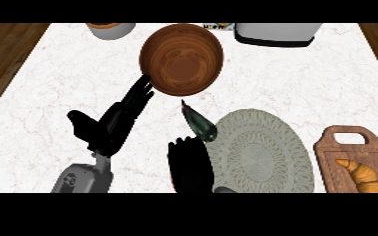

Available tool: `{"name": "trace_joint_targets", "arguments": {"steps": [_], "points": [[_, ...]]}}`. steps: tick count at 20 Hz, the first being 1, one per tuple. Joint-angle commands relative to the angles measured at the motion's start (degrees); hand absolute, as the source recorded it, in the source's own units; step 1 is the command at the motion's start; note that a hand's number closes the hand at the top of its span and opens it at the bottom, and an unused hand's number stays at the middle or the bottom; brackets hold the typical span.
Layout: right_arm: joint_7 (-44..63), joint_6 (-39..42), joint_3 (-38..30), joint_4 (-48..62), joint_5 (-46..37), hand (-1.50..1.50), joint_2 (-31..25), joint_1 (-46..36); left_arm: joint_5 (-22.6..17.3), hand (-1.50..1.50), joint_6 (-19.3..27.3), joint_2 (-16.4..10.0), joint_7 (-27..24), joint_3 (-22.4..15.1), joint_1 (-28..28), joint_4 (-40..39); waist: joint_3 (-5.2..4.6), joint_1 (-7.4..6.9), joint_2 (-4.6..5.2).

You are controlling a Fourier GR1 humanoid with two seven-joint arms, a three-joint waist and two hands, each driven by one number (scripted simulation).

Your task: Pick the squash from the placemat and place it in the bowl

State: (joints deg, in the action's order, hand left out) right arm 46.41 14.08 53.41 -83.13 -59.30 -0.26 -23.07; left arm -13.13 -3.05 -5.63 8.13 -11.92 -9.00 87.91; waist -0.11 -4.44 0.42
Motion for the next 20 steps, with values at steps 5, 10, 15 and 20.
{"name": "trace_joint_targets", "arguments": {"steps": [5,10,15,20], "points": [[14.78,-5.52,9.55,-8.61,12.8,1.5,0.25,-16.18,0.95,0.0,1.41,0.74,0.32,0.26,0.61,0.57,0.06,1.67,-0.48],[23.2,-6.82,8.04,-14.93,12.25,1.5,0.25,-25.68,0.12,0.0,0.08,-0.82,0.28,1.41,3.11,0.63,0.01,2.25,-0.79],[28.21,-4.43,2.88,-18.65,15.01,1.5,0.22,-33.97,0.26,0.0,0.45,-0.37,-0.64,2.24,2.28,0.56,-0.02,3.02,-0.9],[27.23,-7.36,-0.59,-13.58,17.85,1.5,0.22,-38.68,0.04,0.0,1.44,-0.19,2.94,2.76,-0.06,1.99,0.04,3.51,-0.67]]}}
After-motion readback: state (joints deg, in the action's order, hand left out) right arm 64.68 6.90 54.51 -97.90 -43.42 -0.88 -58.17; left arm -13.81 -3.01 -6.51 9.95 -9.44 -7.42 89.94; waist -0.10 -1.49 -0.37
